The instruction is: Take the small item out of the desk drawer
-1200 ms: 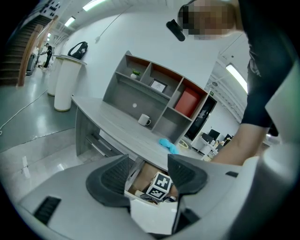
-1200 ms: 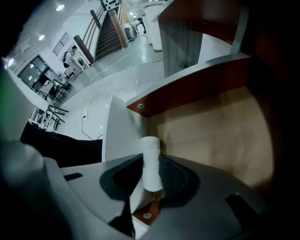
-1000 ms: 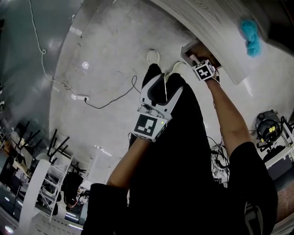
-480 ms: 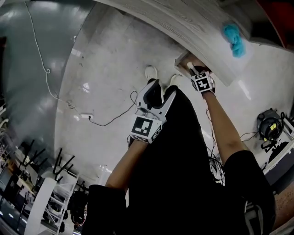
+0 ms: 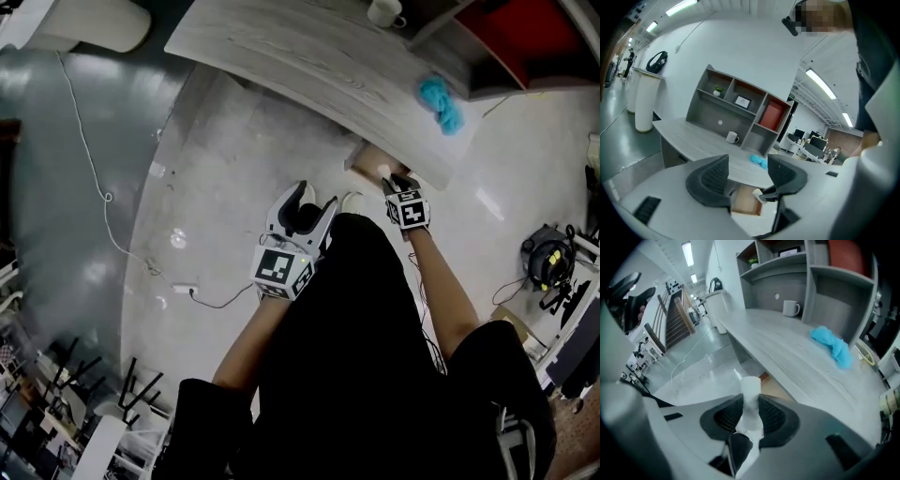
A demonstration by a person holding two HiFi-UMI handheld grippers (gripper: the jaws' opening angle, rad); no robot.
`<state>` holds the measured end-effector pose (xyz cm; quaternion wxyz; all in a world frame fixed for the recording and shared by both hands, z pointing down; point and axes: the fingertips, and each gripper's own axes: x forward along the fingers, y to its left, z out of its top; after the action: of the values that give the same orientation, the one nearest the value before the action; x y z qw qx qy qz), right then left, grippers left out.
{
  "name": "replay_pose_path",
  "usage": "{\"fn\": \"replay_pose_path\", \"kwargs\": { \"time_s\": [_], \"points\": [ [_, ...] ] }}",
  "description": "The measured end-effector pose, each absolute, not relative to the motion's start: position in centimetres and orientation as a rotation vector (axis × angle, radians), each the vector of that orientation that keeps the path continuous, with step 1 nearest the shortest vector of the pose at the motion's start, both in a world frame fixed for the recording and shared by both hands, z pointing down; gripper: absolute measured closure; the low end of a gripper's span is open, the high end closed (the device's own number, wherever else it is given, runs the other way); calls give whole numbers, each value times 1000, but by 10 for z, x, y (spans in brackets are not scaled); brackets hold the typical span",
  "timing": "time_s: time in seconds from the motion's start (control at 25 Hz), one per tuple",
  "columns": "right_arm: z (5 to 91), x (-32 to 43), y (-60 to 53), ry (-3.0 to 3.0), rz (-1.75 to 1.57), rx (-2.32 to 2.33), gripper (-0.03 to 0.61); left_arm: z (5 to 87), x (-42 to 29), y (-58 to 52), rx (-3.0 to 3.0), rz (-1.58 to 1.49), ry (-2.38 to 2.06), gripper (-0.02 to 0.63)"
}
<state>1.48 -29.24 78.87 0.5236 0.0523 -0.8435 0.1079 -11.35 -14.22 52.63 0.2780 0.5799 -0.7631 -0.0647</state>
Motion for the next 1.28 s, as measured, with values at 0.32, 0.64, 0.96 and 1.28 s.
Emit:
{"fn": "replay_pose_path", "kwargs": {
  "time_s": [0.32, 0.64, 0.96, 1.28],
  "points": [
    [698, 15, -306, -2183, 454, 364, 474, 468, -127, -159, 1744, -209, -2015, 376],
    [574, -5, -313, -2432, 439, 522, 474, 435, -136, -192, 1904, -214, -1965, 376],
    [456, 18, -339, -2626, 426, 750, 474, 389, -125, -238, 2085, -229, -1887, 376],
    [368, 38, -350, -2750, 419, 971, 474, 362, -122, -259, 2161, -279, -1812, 376]
  ]
}}
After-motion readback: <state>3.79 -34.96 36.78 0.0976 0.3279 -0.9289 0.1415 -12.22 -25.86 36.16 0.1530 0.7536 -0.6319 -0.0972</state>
